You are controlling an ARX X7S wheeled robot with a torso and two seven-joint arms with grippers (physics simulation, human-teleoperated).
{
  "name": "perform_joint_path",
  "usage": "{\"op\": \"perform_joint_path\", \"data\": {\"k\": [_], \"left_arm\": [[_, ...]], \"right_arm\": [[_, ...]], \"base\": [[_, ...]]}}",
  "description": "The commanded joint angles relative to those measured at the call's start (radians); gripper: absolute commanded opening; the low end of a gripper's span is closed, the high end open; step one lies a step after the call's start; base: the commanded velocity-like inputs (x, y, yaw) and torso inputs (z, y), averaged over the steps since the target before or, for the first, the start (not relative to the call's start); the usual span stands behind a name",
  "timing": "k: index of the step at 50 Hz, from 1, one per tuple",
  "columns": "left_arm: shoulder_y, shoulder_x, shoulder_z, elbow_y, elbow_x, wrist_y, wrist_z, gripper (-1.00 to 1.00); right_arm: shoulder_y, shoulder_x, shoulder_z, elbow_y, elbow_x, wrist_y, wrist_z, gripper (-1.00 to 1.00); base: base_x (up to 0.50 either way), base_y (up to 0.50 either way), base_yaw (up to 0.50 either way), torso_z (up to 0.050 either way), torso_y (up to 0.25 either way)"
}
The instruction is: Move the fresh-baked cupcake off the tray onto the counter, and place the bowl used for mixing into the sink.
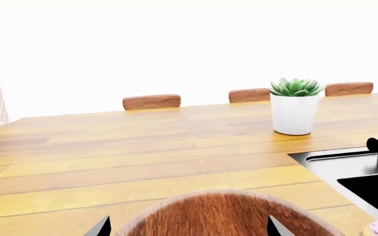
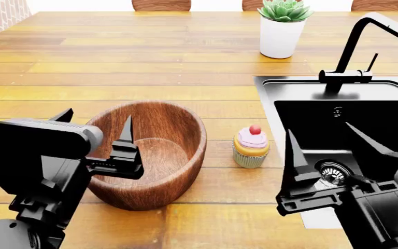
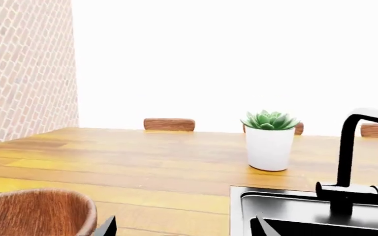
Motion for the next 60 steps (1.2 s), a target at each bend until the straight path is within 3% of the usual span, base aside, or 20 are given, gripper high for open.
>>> {"op": "perform_joint_path", "data": {"k": [1, 4, 6, 7, 10, 17, 19, 32, 39, 46, 60], "left_arm": [[-0.054, -0.023, -0.006, 0.017, -0.096, -0.031, -0.049, 1.00], [-0.082, -0.029, 0.004, 0.017, -0.140, -0.045, -0.062, 1.00], [-0.121, -0.042, 0.027, 0.014, -0.211, -0.070, -0.059, 1.00], [-0.172, -0.051, 0.049, 0.003, -0.307, -0.084, -0.074, 1.00], [-0.199, -0.052, 0.086, 0.004, -0.377, -0.103, -0.090, 1.00], [-0.427, -0.074, 0.190, -0.061, -0.688, -0.095, -0.264, 1.00], [-0.487, -0.080, 0.241, -0.084, -0.780, -0.091, -0.313, 1.00], [-0.619, -0.065, 0.453, -0.258, -0.970, -0.094, -0.457, 1.00], [-0.756, -0.063, 0.594, -0.355, -1.127, -0.083, -0.594, 1.00], [-0.802, 0.003, 0.668, -0.456, -1.124, -0.126, -0.573, 1.00], [-0.852, 0.058, 0.742, -0.555, -1.143, -0.191, -0.521, 1.00]], "right_arm": [[0.041, 0.130, -0.165, -0.090, -0.163, -0.312, 0.156, 1.00], [0.261, 0.261, -0.465, -0.090, -0.253, -0.499, 0.275, 1.00], [0.466, 0.287, -0.690, -0.090, -0.287, -0.559, 0.330, 1.00], [0.595, 0.269, -0.821, -0.090, -0.304, -0.546, 0.339, 1.00], [0.971, 0.243, -1.229, -0.090, -0.356, -0.599, 0.428, 1.00], [1.758, 0.142, -2.155, -0.090, -0.562, -0.813, 0.751, 1.00], [1.873, 0.123, -2.286, -0.090, -0.598, -0.857, 0.795, 1.00], [1.967, 0.133, -2.404, -0.090, -0.655, -0.930, 0.795, 1.00], [1.898, 0.181, -2.391, -0.090, -0.692, -0.933, 0.795, 1.00], [1.857, 0.182, -2.379, -0.090, -0.724, -0.941, 0.795, 1.00], [1.561, 0.152, -2.139, -0.088, -0.721, -0.880, 0.785, 1.00]], "base": [[0.00, 0.00, 0.00, 0.000, 0.000], [0.00, 0.00, 0.00, 0.000, 0.000], [0.00, 0.00, 0.00, 0.000, 0.000], [0.00, 0.00, 0.00, 0.000, 0.000], [0.00, 0.00, 0.00, 0.000, 0.000], [0.00, 0.00, 0.00, 0.000, 0.000], [0.00, 0.00, 0.00, 0.000, 0.000], [0.00, 0.00, 0.00, 0.000, 0.000], [0.00, 0.00, 0.00, 0.000, 0.000], [0.00, 0.00, 0.00, 0.000, 0.000], [0.00, 0.00, 0.00, 0.000, 0.000]]}}
